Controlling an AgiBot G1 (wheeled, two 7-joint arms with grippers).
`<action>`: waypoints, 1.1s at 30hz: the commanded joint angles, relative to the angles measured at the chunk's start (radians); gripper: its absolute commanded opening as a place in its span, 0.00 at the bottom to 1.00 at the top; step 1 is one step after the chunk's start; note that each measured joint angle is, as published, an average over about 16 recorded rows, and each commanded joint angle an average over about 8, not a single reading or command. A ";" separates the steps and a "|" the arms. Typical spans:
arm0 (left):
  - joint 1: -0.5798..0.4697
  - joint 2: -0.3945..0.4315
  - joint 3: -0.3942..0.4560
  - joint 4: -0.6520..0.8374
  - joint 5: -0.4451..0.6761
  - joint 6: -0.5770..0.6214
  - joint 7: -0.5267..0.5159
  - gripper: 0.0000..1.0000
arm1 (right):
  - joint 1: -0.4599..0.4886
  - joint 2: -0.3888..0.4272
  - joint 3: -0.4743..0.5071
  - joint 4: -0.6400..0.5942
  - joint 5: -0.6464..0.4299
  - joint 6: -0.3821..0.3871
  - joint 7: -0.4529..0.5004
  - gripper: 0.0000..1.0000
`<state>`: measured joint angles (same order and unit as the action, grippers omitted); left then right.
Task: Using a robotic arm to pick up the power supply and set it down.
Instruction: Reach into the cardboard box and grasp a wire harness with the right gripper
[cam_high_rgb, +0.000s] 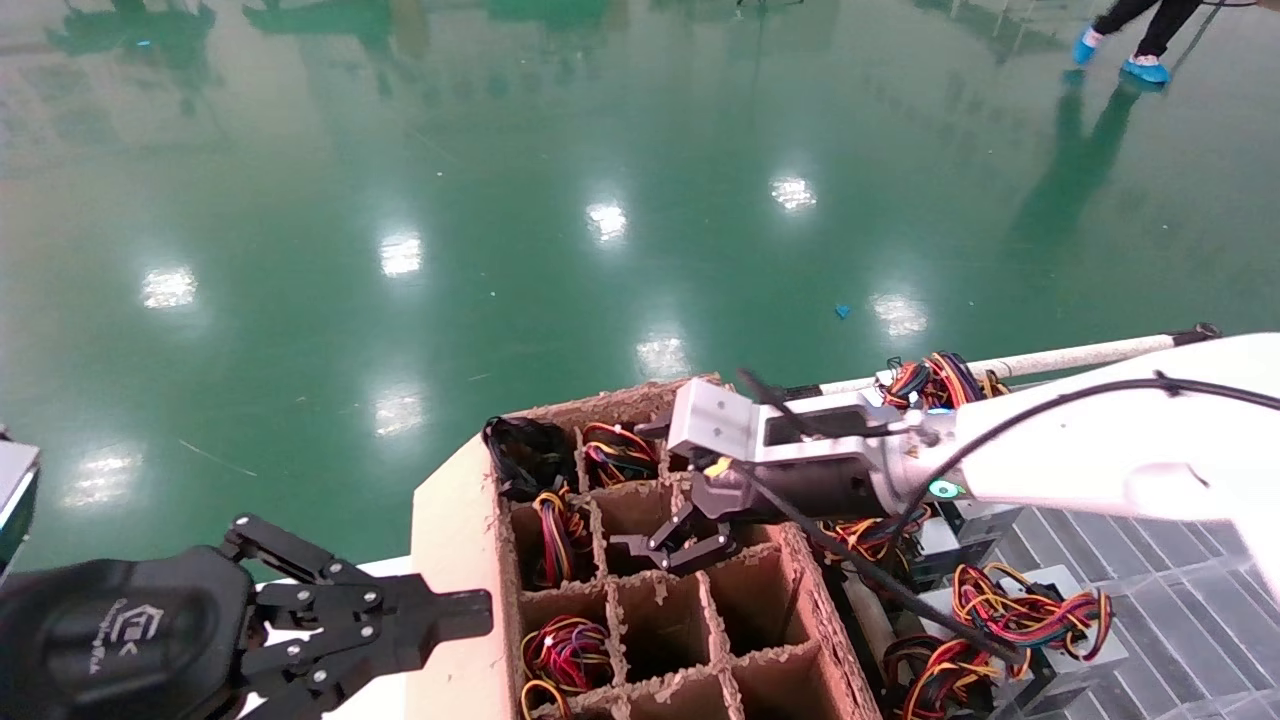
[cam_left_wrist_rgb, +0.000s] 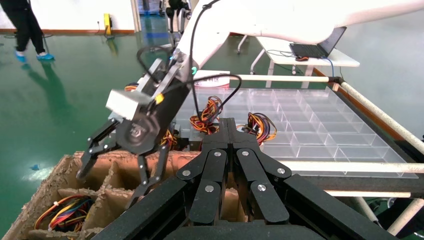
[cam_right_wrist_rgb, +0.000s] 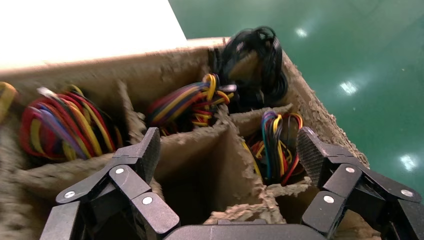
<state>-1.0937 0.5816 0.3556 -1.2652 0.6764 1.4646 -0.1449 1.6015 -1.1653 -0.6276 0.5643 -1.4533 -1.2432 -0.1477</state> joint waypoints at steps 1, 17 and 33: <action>0.000 0.000 0.000 0.000 0.000 0.000 0.000 0.83 | 0.022 -0.031 -0.012 -0.042 -0.022 0.013 -0.032 0.00; 0.000 0.000 0.000 0.000 0.000 0.000 0.000 1.00 | 0.088 -0.155 -0.010 -0.289 -0.036 0.132 -0.200 0.00; 0.000 0.000 0.000 0.000 0.000 0.000 0.000 1.00 | 0.103 -0.181 -0.029 -0.386 -0.041 0.200 -0.238 0.00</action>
<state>-1.0938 0.5814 0.3560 -1.2652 0.6761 1.4645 -0.1447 1.7058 -1.3451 -0.6545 0.1811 -1.4910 -1.0499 -0.3852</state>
